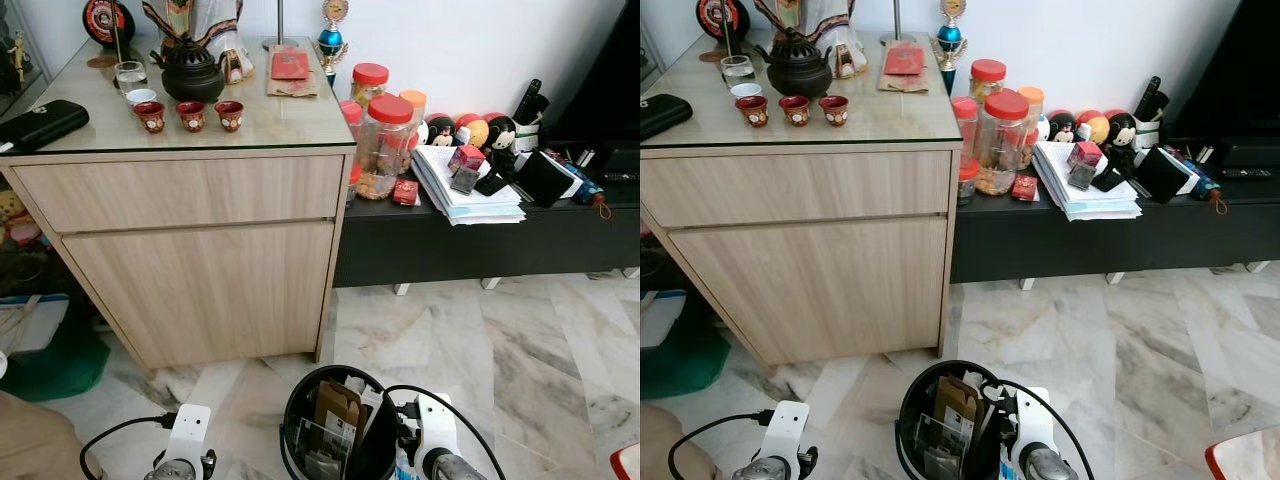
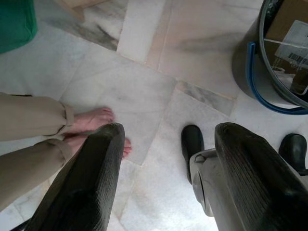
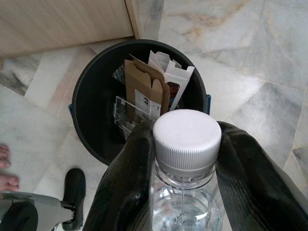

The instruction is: Picking trash to rubbish bin

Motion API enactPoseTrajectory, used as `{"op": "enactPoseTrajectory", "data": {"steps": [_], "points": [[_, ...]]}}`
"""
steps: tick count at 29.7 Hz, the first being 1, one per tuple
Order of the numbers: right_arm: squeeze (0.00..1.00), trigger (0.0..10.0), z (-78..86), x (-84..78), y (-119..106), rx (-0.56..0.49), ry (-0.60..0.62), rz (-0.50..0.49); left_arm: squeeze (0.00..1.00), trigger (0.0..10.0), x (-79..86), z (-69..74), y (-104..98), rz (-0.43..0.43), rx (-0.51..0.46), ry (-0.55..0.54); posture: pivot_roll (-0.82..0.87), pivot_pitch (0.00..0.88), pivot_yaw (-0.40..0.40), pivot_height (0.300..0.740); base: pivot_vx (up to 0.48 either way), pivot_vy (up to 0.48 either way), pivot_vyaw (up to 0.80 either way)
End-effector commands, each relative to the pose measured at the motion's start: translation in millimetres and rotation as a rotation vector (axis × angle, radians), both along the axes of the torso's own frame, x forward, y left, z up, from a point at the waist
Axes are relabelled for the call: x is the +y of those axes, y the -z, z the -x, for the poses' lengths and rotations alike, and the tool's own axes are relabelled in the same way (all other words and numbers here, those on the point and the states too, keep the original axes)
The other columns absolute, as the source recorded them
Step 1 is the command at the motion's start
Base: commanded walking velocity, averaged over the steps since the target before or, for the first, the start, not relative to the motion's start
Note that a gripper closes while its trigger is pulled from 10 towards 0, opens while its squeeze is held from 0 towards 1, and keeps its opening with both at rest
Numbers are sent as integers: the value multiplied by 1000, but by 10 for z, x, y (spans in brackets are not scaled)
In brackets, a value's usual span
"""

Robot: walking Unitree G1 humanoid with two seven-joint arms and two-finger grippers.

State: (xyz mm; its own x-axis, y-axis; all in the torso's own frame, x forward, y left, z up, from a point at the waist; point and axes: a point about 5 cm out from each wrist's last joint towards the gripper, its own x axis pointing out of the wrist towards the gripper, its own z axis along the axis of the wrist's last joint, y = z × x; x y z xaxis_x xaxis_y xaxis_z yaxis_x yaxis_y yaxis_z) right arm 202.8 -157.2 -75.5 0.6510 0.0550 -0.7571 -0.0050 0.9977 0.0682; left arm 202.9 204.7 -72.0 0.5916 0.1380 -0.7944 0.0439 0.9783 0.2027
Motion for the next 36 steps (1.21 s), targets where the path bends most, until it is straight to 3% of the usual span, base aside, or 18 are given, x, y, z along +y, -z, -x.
{"op": "enactPoseTrajectory", "data": {"steps": [1,26,36], "points": [[0,10000,-2,-35,-3,-2,12,6,0,10000,-9,13,10,4,9,-5,111,59,-87,740,270,0,0],[0,10000,-25,-26,-19,-19,38,-17,0,10000,0,2,3,-1,7,-6,114,63,-86,740,276,0,-128],[0,10000,-75,57,-42,-22,-38,-27,0,10000,-8,-19,-10,0,-10,4,116,61,-90,740,129,0,0]]}}
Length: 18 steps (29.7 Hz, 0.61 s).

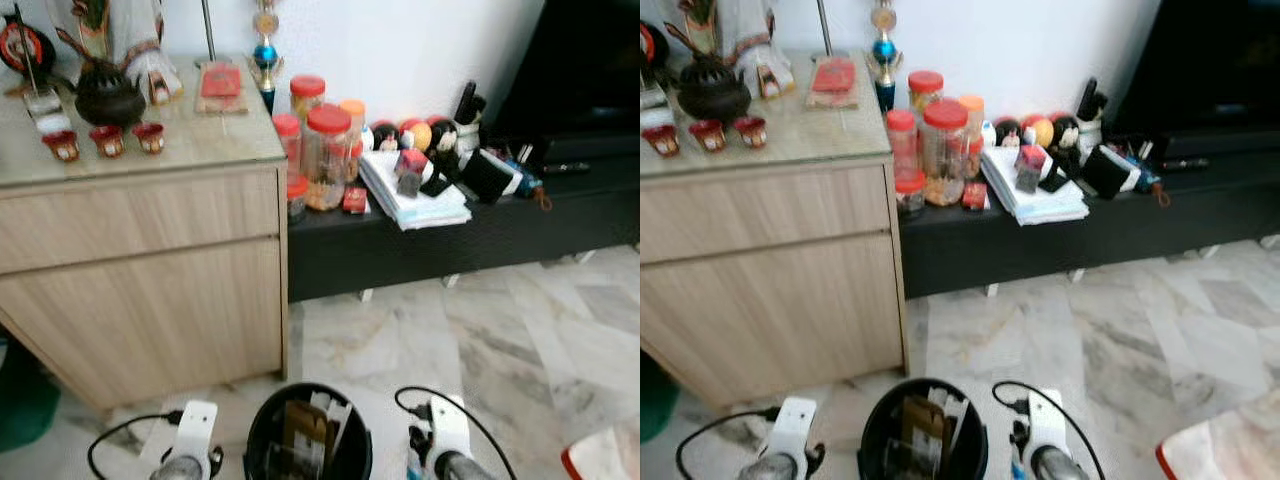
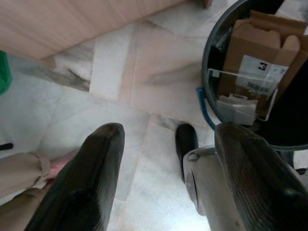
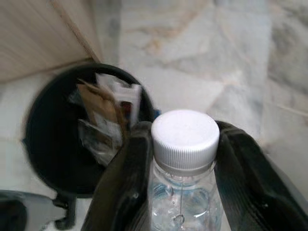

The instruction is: Picking trash to rubbish bin

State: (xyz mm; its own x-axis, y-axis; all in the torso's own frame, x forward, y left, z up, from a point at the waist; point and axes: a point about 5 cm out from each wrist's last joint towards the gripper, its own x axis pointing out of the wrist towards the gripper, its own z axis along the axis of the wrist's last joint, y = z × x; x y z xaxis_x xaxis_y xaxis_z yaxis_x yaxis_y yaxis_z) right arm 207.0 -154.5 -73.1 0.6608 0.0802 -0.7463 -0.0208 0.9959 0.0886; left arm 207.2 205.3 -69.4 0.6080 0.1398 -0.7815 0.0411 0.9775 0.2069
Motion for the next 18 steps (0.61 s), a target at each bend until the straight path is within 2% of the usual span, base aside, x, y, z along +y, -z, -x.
{"op": "enactPoseTrajectory", "data": {"steps": [1,4,9,11,12,13,14,18], "points": [[0,10000,-49,40,-27,-11,-30,-7,0,10000,-12,22,15,1,10,5,118,60,-91,740,0,0,0],[0,10000,-161,114,-92,-40,-85,-3,0,10000,-30,-34,-13,-5,-4,20,115,58,-92,740,0,0,0],[0,10000,-374,329,-242,-111,-227,-9,0,10000,-121,-232,-124,33,-82,30,124,58,-103,740,0,0,0],[0,10000,-462,447,-318,-145,-289,-17,0,10000,-202,-339,-189,73,-125,55,127,59,-105,740,0,0,0],[0,10000,-462,447,-318,-145,-289,-17,0,10000,-202,-339,-189,73,-125,55,127,59,-105,740,0,0,0],[0,10000,-496,497,-350,-160,-315,-19,0,10000,-249,-377,-212,91,-138,82,131,59,-107,740,0,0,0],[0,10000,-583,617,-434,-193,-352,-38,0,10000,-376,-448,-259,153,-164,153,142,60,-114,740,0,0,0],[0,10000,-680,745,-536,-231,-395,-42,0,10000,-500,-510,-314,250,-196,208,157,64,-119,740,0,0,0]]}}
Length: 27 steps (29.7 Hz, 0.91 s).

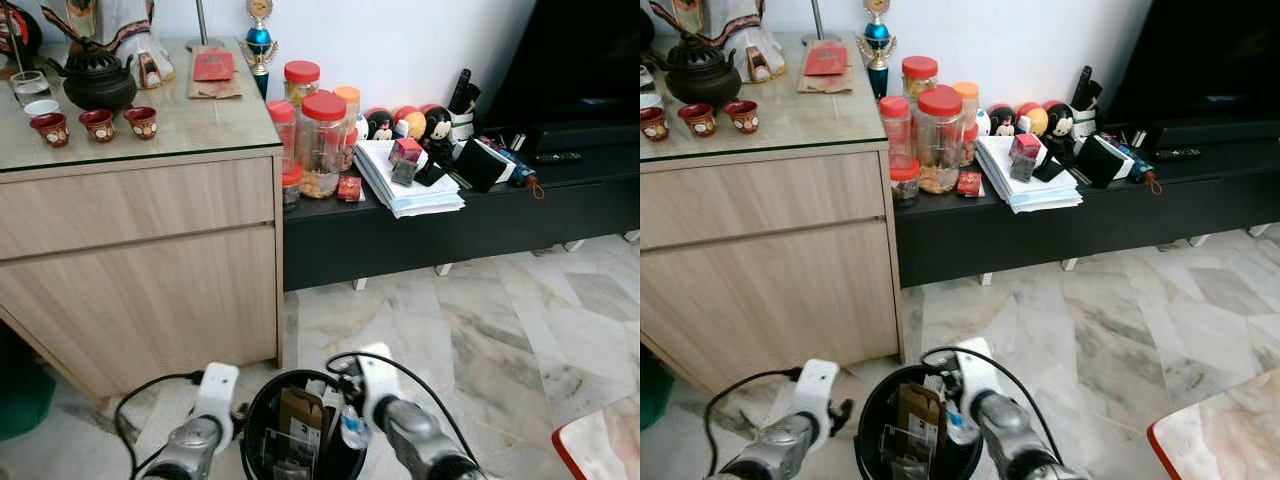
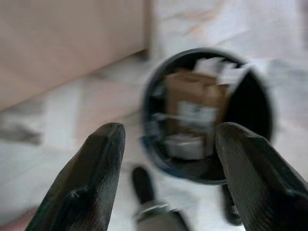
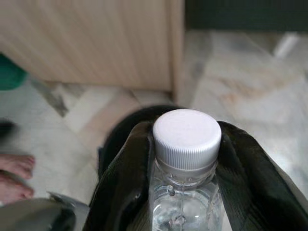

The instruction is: Picking trash to rubbish bin

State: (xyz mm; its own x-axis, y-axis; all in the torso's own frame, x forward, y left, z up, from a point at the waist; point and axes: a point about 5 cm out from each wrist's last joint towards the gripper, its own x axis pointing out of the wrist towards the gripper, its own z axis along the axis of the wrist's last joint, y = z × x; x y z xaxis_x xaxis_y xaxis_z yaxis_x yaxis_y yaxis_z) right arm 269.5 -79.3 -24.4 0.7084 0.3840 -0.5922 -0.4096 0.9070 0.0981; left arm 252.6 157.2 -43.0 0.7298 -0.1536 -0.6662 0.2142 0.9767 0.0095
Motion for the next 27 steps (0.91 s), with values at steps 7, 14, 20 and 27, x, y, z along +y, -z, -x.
{"op": "enactPoseTrajectory", "data": {"steps": [7,14,20,27], "points": [[0,10000,-199,100,-200,-91,-21,8,0,10000,-157,-34,-47,105,-18,110,168,74,-124,740,0,0,0],[0,10000,-301,175,-318,-136,-19,2,0,10000,-173,17,-15,135,-2,128,179,91,-130,740,0,0,0],[0,10000,-336,272,-383,-154,-5,-28,0,10000,-194,76,19,142,11,164,194,112,-129,740,0,0,0],[0,10000,-325,349,-396,-157,-5,-45,0,10000,-216,121,46,139,21,194,203,128,-127,740,0,0,0]]}}
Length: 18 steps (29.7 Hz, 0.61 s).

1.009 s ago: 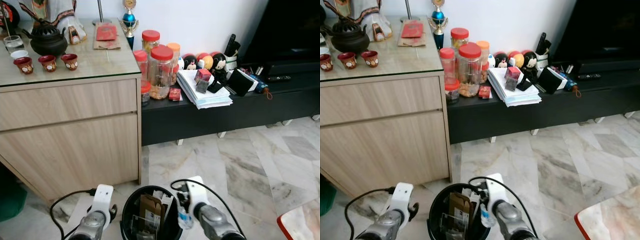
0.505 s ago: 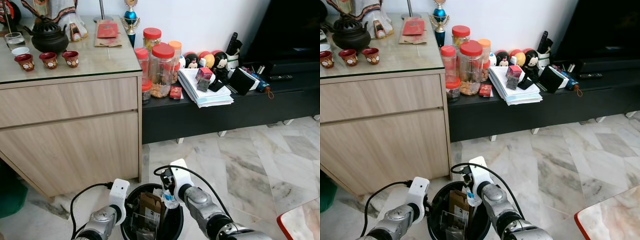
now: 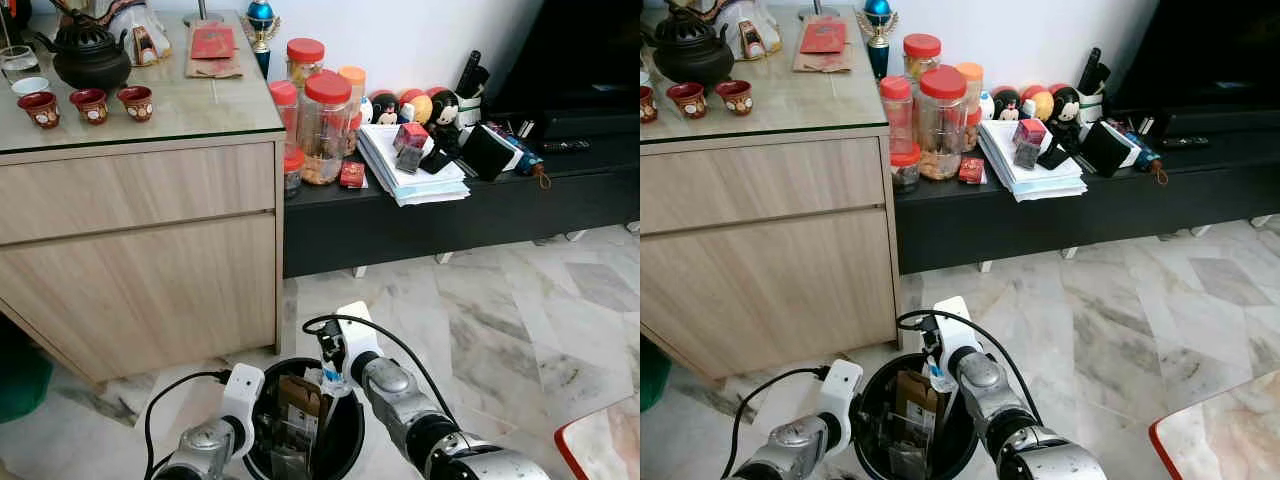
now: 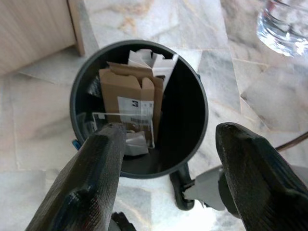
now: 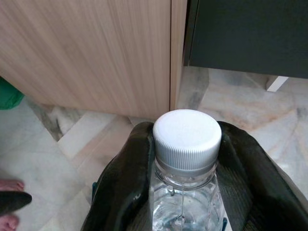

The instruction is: Picking trash to rubbish bin

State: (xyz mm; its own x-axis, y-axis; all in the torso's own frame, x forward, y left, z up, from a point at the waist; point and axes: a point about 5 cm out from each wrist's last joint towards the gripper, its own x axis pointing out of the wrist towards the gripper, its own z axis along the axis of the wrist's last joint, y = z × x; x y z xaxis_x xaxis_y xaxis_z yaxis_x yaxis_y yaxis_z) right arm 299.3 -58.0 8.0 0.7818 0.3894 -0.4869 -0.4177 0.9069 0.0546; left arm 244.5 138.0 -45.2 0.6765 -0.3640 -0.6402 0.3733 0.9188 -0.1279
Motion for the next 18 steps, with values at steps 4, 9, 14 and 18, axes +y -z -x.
{"op": "enactPoseTrajectory", "data": {"steps": [4,9,14,18], "points": [[0,10000,-21,162,-75,-20,-10,-39,0,10000,-26,54,31,-1,7,31,206,134,-126,740,0,0,0],[1000,10000,-17,178,-77,-18,-7,-50,0,10000,-26,63,37,-1,9,33,207,138,-126,740,0,0,0],[1000,10000,-9,172,-67,-14,-2,-56,0,10000,-28,73,44,-2,12,37,208,136,-127,740,0,0,0],[1000,10000,-5,145,-54,-9,7,-58,0,10000,-30,73,44,-2,13,38,207,135,-128,740,0,0,0]]}}
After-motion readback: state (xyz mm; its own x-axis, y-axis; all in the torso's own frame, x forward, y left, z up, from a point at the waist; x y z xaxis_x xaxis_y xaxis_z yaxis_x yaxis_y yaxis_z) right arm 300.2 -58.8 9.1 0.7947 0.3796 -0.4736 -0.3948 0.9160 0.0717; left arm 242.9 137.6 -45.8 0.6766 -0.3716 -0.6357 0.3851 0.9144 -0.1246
